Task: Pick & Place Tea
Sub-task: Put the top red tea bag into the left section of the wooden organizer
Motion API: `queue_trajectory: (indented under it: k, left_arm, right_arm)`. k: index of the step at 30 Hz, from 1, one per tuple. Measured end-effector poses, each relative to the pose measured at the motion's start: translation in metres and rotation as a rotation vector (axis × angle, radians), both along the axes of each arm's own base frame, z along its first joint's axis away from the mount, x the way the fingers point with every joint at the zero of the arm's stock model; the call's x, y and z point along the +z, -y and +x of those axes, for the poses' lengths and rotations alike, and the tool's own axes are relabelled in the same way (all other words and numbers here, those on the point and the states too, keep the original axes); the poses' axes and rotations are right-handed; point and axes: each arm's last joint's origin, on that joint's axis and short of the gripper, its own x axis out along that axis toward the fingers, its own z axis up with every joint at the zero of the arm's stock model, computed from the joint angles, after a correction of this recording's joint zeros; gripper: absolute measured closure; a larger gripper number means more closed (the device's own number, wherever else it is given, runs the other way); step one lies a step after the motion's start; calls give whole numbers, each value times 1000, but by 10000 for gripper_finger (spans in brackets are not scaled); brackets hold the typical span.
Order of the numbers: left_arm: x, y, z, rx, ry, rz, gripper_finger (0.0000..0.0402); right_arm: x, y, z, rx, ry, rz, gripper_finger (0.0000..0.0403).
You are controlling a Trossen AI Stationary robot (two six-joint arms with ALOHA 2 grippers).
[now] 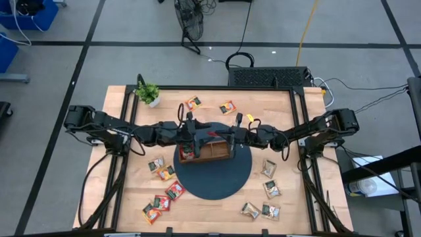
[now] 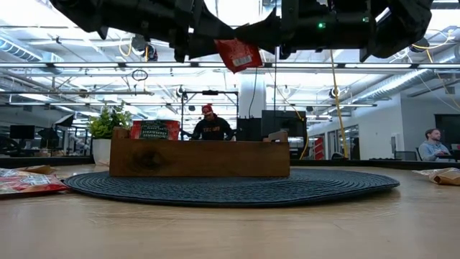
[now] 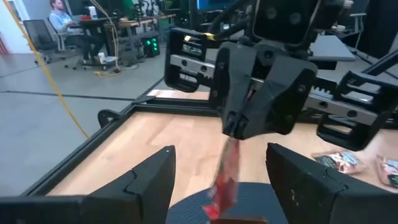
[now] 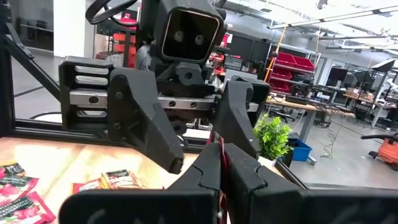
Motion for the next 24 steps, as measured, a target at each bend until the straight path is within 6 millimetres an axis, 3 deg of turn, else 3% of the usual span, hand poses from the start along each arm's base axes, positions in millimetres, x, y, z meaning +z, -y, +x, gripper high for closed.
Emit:
queue_trajectory:
  k: [5, 12, 20, 24]
  left_arm:
    - [2, 1, 0, -31, 16, 17, 209]
    - [4, 1, 1, -86, 31, 51, 386]
    - [2, 1, 1, -91, 10, 75, 398]
    - [2, 1, 1, -87, 4, 69, 383]
  right_arm:
    - [0, 0, 0, 1, -5, 1, 403]
    - [-2, 0, 0, 0, -19, 1, 403]
    - [-1, -1, 0, 0, -6, 2, 403]
    - [0, 0, 0, -1, 3, 2, 403]
